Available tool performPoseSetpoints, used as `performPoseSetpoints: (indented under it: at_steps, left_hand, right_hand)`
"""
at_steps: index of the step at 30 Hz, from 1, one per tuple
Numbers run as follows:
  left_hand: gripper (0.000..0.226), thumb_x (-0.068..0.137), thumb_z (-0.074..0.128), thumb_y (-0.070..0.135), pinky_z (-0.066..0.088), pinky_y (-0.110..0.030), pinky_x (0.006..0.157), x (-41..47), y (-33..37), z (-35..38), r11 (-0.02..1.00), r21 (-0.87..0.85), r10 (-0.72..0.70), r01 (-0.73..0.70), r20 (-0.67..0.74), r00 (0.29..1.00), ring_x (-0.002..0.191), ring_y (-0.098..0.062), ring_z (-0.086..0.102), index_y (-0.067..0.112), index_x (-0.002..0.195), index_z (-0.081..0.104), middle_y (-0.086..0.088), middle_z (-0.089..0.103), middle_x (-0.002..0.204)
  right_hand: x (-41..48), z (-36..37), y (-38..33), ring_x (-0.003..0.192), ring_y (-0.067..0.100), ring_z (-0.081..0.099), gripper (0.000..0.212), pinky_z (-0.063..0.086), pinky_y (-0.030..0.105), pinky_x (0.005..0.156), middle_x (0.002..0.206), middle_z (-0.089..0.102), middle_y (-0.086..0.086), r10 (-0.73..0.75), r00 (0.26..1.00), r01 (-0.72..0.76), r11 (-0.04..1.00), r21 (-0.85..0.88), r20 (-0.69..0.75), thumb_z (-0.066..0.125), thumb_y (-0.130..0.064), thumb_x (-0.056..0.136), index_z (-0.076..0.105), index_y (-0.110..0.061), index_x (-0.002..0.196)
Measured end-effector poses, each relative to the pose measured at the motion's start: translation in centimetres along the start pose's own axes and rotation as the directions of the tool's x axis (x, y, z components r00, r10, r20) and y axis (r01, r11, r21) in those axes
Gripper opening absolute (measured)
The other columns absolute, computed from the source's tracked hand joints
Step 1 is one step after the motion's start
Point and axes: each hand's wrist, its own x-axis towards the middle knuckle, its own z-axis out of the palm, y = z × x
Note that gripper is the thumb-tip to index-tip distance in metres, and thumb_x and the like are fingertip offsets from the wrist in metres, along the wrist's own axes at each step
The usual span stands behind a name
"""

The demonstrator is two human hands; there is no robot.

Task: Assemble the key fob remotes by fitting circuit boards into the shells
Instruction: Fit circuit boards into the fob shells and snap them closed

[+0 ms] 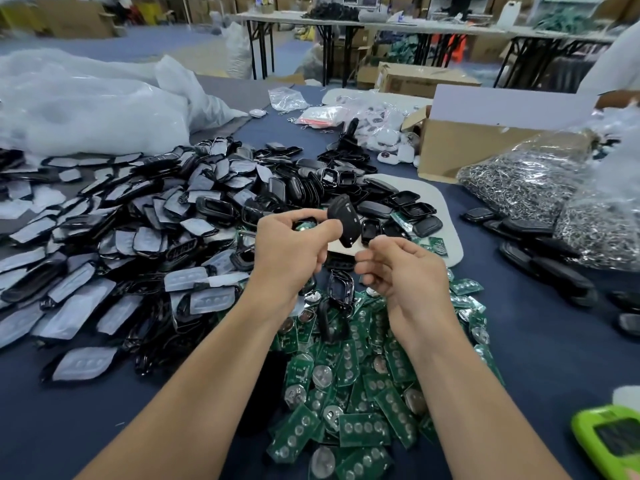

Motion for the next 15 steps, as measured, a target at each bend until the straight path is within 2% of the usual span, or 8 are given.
performPoseSetpoints:
  at_steps: [3,5,6,8,11,12,15]
  left_hand:
    - [0.026,0.076,0.083,0.022,0.044,-0.023,0.046,-0.53,0.08,-0.25,0.969,0.162,0.179,-0.186,0.059,0.982,0.045,-0.009,0.055,0.047,0.081,0.082,0.008,0.069,0.055]
    - [0.034,0.077,0.085,0.023,0.054,-0.018,0.055,-0.87,0.15,-0.52,0.904,0.321,0.258,-0.282,0.114,0.959,0.06,0.004,0.068,0.056,0.085,0.079,0.025,0.076,0.074]
    - [0.035,0.078,0.085,0.022,0.057,-0.018,0.059,-0.98,0.19,-0.63,0.879,0.368,0.271,-0.302,0.135,0.953,0.067,0.005,0.071,0.055,0.087,0.078,0.032,0.075,0.081]
    - [0.035,0.081,0.084,0.018,0.056,-0.024,0.052,-0.98,0.02,-0.85,0.852,0.416,0.273,-0.317,0.163,0.948,0.057,-0.004,0.069,0.052,0.087,0.079,0.035,0.073,0.08]
    - [0.035,0.082,0.08,0.015,0.042,-0.02,0.04,-0.95,-0.34,-0.92,0.825,0.468,0.27,-0.317,0.167,0.948,0.038,-0.006,0.048,0.05,0.084,0.079,0.029,0.073,0.069]
    - [0.032,0.082,0.08,0.017,0.041,-0.021,0.039,-0.86,-0.42,-0.82,0.824,0.477,0.262,-0.306,0.158,0.952,0.036,-0.007,0.046,0.049,0.083,0.08,0.026,0.073,0.069]
    - [0.024,0.082,0.079,0.021,0.045,-0.024,0.039,-0.88,-0.61,-0.56,0.828,0.474,0.266,-0.299,0.137,0.954,0.038,-0.01,0.053,0.045,0.085,0.082,0.024,0.075,0.07]
  right_hand:
    - [0.01,0.14,-0.48,0.071,0.021,0.076,0.033,0.06,0.026,0.059,0.09,0.079,0.016,0.13,0.976,-0.137,0.99,0.027,0.175,0.061,-0.031,0.103,0.069,0.001,0.105]
    - [0.02,0.24,-0.6,0.08,0.024,0.078,0.039,0.062,0.031,0.066,0.096,0.079,0.015,0.199,0.946,-0.23,0.968,0.099,0.258,0.06,-0.036,0.102,0.065,0.0,0.116]
    - [0.06,0.23,-0.63,0.084,0.025,0.078,0.041,0.063,0.033,0.069,0.098,0.079,0.015,0.218,0.935,-0.265,0.954,0.14,0.28,0.06,-0.036,0.101,0.064,0.0,0.12]
    - [0.03,0.11,-0.69,0.091,0.027,0.078,0.042,0.063,0.035,0.073,0.104,0.078,0.018,0.241,0.919,-0.315,0.925,0.214,0.313,0.065,-0.032,0.095,0.067,0.0,0.122]
    - [0.1,-0.17,-0.47,0.09,0.024,0.077,0.027,0.063,0.037,0.079,0.107,0.077,0.018,0.223,0.918,-0.303,0.928,0.218,0.328,0.068,-0.017,0.086,0.08,-0.003,0.105]
    - [0.14,-0.18,-0.41,0.089,0.022,0.077,0.02,0.063,0.037,0.079,0.106,0.078,0.016,0.214,0.922,-0.288,0.936,0.203,0.322,0.067,-0.012,0.089,0.083,-0.005,0.098]
    - [0.32,0.16,-0.18,0.084,0.017,0.077,0.029,0.064,0.035,0.076,0.098,0.08,0.012,0.193,0.942,-0.244,0.956,0.164,0.275,0.058,-0.003,0.1,0.084,-0.008,0.09]
